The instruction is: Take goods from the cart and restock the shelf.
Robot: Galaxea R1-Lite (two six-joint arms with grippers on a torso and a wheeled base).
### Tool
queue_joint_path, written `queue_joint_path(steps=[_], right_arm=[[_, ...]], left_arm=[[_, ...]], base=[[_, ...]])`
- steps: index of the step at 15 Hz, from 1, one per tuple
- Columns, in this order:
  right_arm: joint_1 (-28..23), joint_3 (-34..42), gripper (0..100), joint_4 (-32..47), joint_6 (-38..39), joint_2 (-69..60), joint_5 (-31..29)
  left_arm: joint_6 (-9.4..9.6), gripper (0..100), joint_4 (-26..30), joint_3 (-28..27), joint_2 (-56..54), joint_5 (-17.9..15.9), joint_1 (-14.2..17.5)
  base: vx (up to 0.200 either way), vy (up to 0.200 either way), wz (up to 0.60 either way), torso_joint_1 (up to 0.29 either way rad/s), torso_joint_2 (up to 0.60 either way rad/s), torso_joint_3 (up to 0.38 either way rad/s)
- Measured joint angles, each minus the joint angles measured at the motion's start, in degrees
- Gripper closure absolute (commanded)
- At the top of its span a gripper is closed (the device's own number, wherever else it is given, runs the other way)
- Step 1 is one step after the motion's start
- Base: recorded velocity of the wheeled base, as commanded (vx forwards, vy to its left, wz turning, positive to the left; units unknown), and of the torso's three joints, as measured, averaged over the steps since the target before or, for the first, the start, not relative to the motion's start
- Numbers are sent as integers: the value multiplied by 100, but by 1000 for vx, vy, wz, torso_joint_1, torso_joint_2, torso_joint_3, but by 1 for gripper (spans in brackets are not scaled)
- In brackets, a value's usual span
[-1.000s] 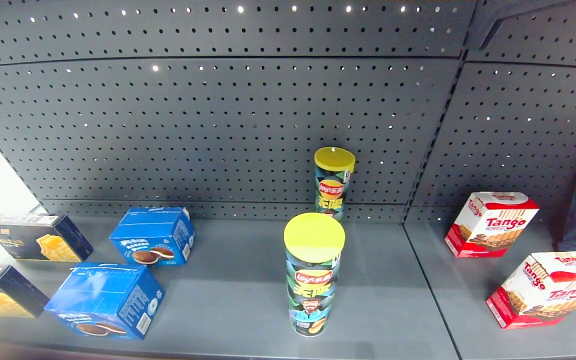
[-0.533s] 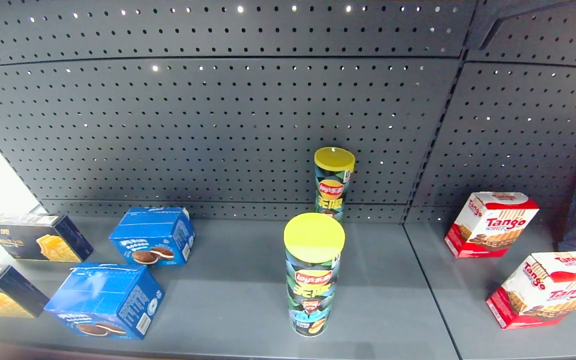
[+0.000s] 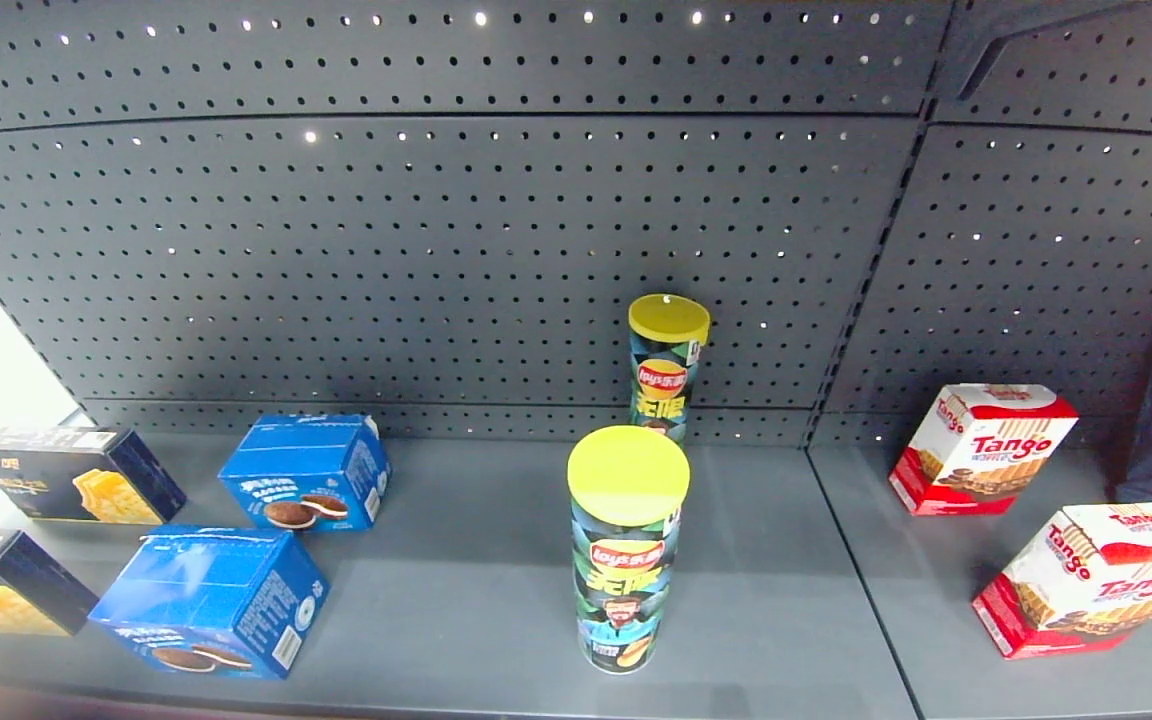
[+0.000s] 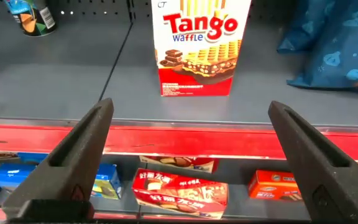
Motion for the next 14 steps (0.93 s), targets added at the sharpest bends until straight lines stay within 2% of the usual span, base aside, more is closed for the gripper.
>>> queue_joint_path(steps=[5, 6, 7, 8, 9, 11, 12, 14], right_arm=[[0, 0, 0, 0, 0, 0, -2], [0, 0, 0, 0, 0, 0, -2], [0, 0, 0, 0, 0, 0, -2], [0, 0, 0, -2, 0, 0, -2], [0, 0, 0, -2, 0, 0, -2], [0, 0, 0, -2, 0, 0, -2], [0, 0, 0, 0, 0, 0, -5], [0, 0, 0, 0, 0, 2, -2]], left_arm=[[15, 0, 0, 0, 0, -18, 2], [99, 0, 22, 0, 0, -169, -5], [254, 0, 40, 0, 0, -522, -7], [500, 0, 55, 0, 0, -808, -12], [700, 0, 44, -2, 0, -940, -12], [1335, 0, -41, -190, 59, -1534, -15], [1559, 0, -68, -377, 183, -1748, -34], [1831, 0, -99, -807, 789, -2015, -224]], base=[[0, 0, 0, 0, 0, 0], [0, 0, 0, 0, 0, 0], [0, 0, 0, 0, 0, 0], [0, 0, 0, 0, 0, 0], [0, 0, 0, 0, 0, 0], [0, 0, 0, 0, 0, 0], [0, 0, 0, 0, 0, 0], [0, 0, 0, 0, 0, 0]])
